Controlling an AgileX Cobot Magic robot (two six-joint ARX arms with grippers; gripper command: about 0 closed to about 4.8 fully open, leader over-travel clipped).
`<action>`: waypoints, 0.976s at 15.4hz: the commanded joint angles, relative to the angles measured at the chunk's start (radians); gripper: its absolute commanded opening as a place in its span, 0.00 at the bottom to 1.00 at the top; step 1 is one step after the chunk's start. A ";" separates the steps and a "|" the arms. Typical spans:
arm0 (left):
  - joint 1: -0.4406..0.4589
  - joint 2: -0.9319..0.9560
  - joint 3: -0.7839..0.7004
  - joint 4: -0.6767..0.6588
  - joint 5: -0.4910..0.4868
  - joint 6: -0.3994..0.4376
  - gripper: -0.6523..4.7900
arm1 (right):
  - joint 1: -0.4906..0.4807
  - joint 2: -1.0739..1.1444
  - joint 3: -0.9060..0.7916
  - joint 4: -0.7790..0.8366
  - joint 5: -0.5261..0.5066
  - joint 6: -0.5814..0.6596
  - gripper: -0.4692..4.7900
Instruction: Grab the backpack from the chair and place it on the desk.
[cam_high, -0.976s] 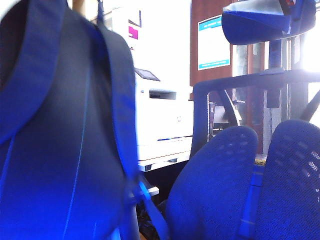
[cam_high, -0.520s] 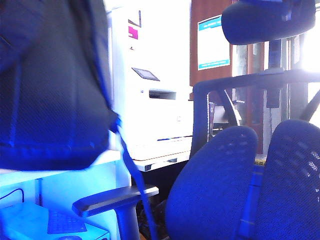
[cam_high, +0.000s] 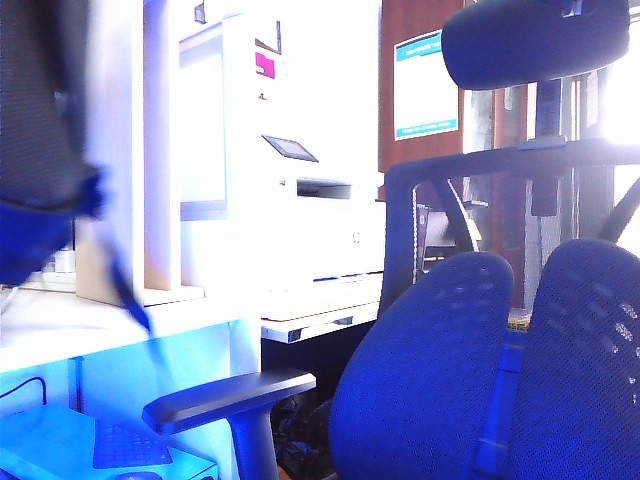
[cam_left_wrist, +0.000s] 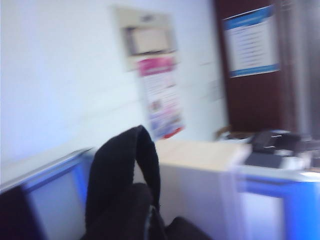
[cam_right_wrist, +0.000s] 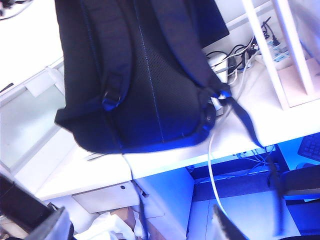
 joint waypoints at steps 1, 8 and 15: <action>0.021 0.100 0.146 0.184 -0.013 0.019 0.11 | 0.000 -0.003 0.005 -0.009 0.004 0.000 0.78; 0.266 0.333 0.417 0.231 -0.013 0.018 0.11 | -0.007 0.000 0.005 -0.101 0.057 -0.002 0.78; 0.415 0.487 0.413 0.102 -0.013 0.018 0.11 | 0.014 0.000 0.008 -0.097 0.061 -0.005 0.78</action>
